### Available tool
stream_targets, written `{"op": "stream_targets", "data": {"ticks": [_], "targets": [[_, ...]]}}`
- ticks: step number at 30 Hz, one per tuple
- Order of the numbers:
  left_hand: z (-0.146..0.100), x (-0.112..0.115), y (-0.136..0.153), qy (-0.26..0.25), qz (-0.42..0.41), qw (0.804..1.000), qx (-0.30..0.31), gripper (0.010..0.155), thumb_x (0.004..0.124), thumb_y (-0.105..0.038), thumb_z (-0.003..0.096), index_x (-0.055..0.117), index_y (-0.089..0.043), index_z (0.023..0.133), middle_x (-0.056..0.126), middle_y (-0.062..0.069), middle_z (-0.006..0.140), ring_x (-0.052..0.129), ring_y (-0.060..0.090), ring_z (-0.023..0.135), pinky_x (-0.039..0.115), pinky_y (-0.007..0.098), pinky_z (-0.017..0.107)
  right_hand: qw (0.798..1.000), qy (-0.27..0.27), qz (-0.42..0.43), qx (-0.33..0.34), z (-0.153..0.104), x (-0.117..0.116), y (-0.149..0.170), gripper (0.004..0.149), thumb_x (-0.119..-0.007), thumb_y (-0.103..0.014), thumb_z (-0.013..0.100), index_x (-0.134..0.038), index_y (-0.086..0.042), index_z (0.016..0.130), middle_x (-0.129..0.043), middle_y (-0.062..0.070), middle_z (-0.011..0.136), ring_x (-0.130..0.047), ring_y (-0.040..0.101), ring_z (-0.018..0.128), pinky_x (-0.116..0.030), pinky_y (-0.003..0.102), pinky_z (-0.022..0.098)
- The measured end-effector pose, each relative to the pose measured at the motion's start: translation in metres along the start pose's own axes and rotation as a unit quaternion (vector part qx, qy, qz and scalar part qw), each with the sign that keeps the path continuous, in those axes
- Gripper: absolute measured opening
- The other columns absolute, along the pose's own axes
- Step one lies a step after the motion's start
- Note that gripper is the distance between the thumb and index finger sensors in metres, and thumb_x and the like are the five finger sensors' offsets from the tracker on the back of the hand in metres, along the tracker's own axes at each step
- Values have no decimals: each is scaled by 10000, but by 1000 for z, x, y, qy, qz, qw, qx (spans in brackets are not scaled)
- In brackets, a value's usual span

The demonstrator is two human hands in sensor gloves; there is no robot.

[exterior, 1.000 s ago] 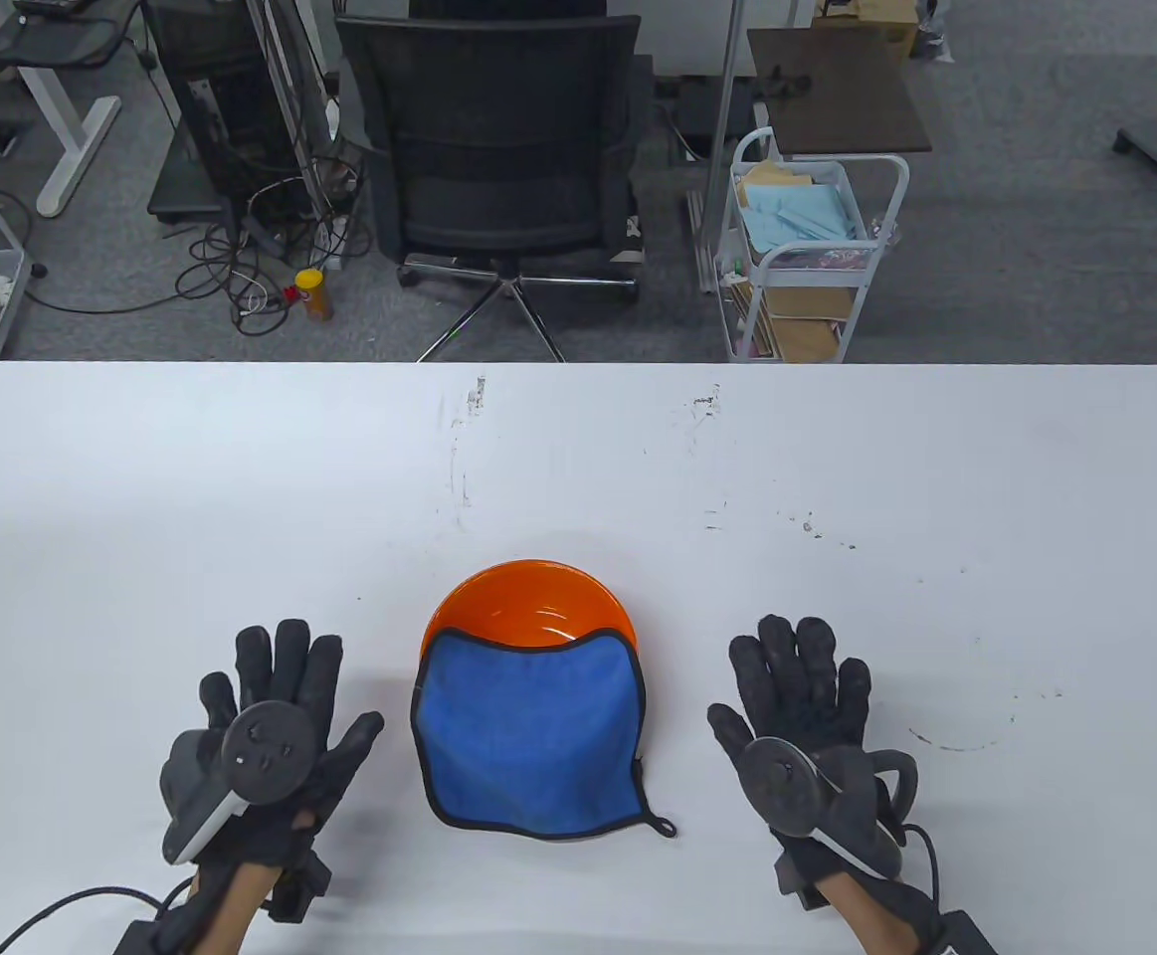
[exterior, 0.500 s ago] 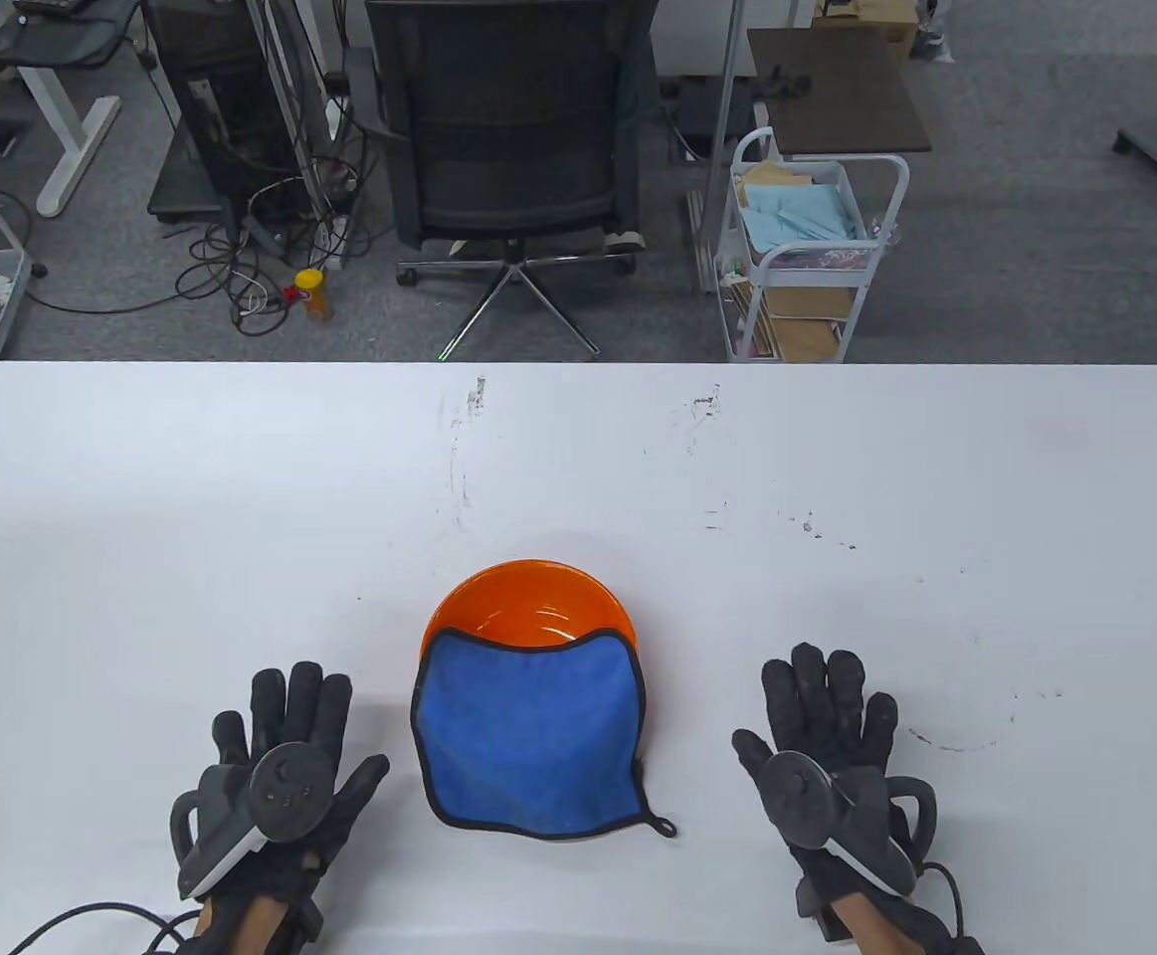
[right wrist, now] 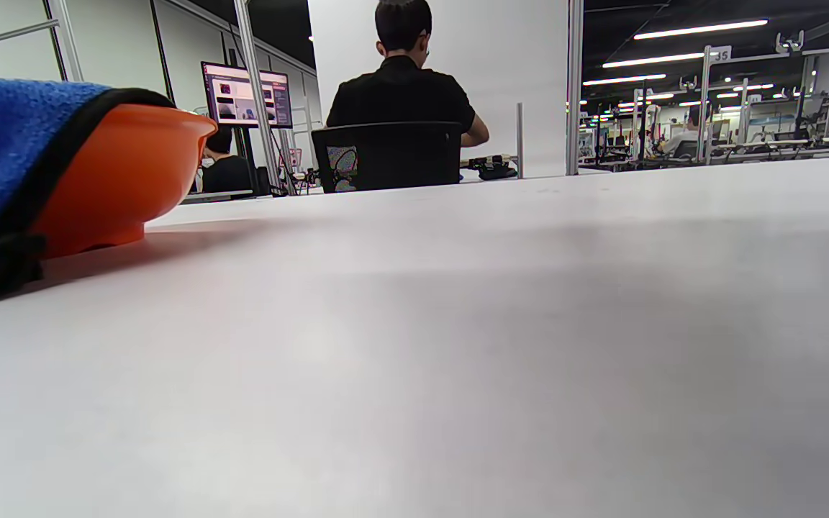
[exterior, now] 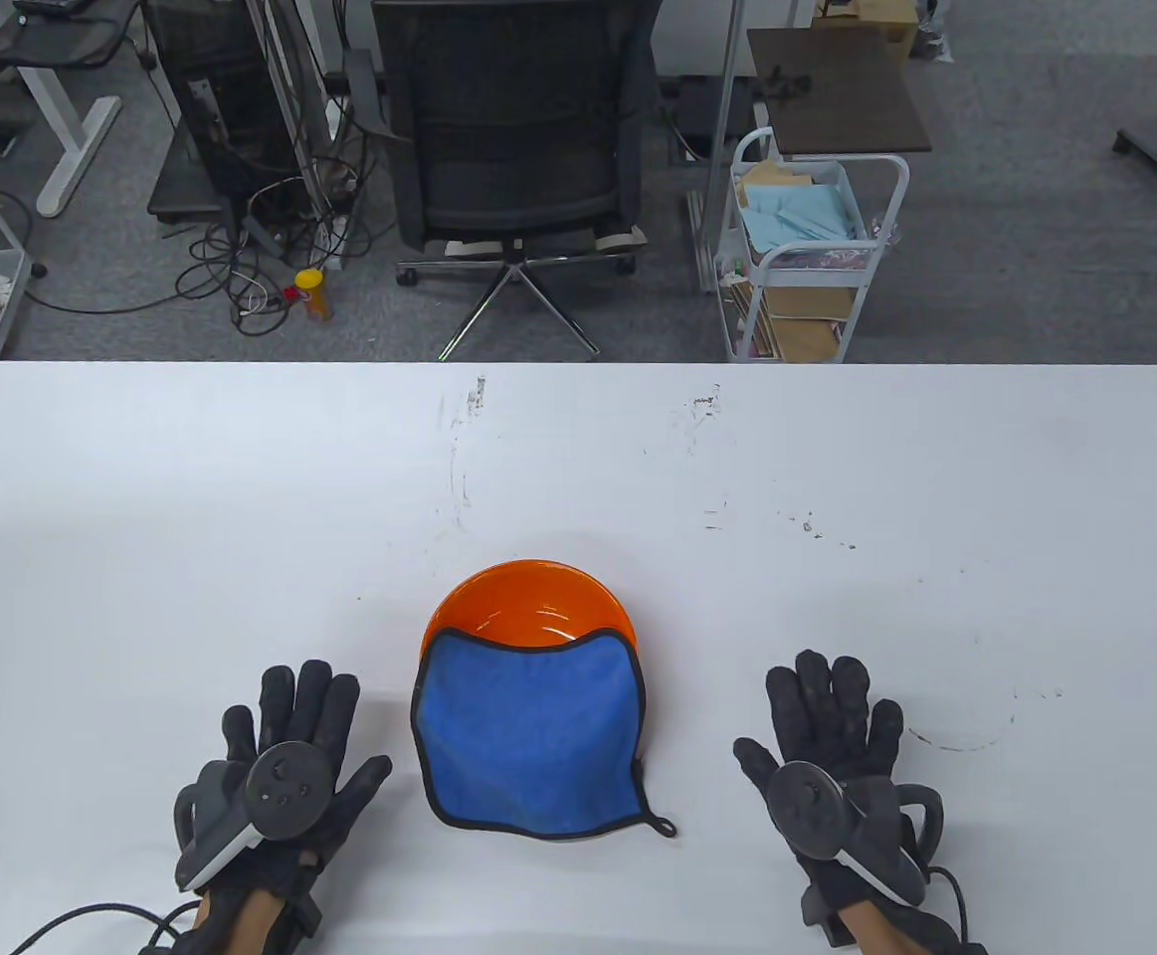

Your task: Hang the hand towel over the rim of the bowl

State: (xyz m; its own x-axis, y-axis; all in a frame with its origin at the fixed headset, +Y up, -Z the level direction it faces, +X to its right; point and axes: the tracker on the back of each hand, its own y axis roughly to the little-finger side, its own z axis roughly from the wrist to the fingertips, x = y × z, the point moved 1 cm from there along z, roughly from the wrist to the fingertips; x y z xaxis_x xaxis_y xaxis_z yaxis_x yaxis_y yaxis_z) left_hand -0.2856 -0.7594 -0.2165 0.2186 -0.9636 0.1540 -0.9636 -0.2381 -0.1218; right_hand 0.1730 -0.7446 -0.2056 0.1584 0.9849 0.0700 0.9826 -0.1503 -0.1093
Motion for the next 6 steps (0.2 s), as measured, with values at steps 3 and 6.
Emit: {"op": "stream_targets", "data": {"ticks": [3, 6], "targets": [[0, 0, -1, 4, 2, 1000, 0, 797, 526, -610, 569, 82, -259, 1132, -22, -29, 1180, -97, 269, 1037, -4, 592, 680, 1000, -3, 6, -5, 0, -1, 2, 748, -444, -533, 586, -269, -74, 1150, -170, 220, 1176, -51, 504, 1025, -159, 731, 647], [0, 0, -1, 4, 1, 1000, 0, 794, 527, -608, 569, 93, -258, 1134, -13, -29, 1182, -91, 271, 1040, 1, 592, 682, 1000, -4, 7, -7, 0, 0, 3, 752, -447, -535, 585, -273, -72, 1150, -176, 222, 1176, -56, 507, 1025, -163, 733, 647]]}}
